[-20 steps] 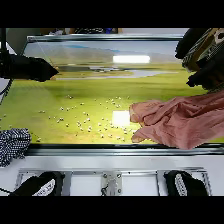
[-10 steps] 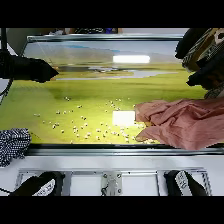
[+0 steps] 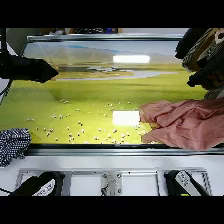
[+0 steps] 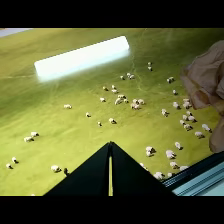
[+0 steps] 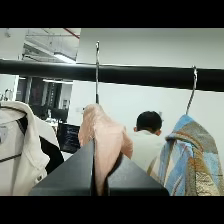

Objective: Fold the clothes and pants, and hang the long-sleeved shirts on hangers.

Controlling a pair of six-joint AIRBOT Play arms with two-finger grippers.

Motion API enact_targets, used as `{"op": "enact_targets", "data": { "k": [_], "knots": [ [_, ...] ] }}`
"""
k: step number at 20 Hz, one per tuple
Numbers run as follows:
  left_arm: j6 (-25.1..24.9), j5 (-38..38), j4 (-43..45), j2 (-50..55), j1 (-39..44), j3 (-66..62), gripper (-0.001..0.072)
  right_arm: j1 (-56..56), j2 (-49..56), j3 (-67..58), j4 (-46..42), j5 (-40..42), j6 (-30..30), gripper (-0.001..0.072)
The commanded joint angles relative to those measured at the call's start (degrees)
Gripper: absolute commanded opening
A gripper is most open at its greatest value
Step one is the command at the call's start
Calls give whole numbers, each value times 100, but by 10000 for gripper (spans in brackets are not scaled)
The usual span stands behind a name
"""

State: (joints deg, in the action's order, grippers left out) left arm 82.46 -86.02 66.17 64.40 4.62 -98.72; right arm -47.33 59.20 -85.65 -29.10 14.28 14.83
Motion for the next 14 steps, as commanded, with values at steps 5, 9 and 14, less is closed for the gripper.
{"op": "enact_targets", "data": {
  "k": [5,9,14],
  "knots": [
    [87,-4,4,2,2,2,5,-9,160,-20,24,-24,22,2],
    [87,-133,11,2,2,2,6,-184,229,-20,28,-330,22,2],
    [87,-138,9,7,2,2,6,-216,258,-20,26,-601,20,3]
  ]
}}
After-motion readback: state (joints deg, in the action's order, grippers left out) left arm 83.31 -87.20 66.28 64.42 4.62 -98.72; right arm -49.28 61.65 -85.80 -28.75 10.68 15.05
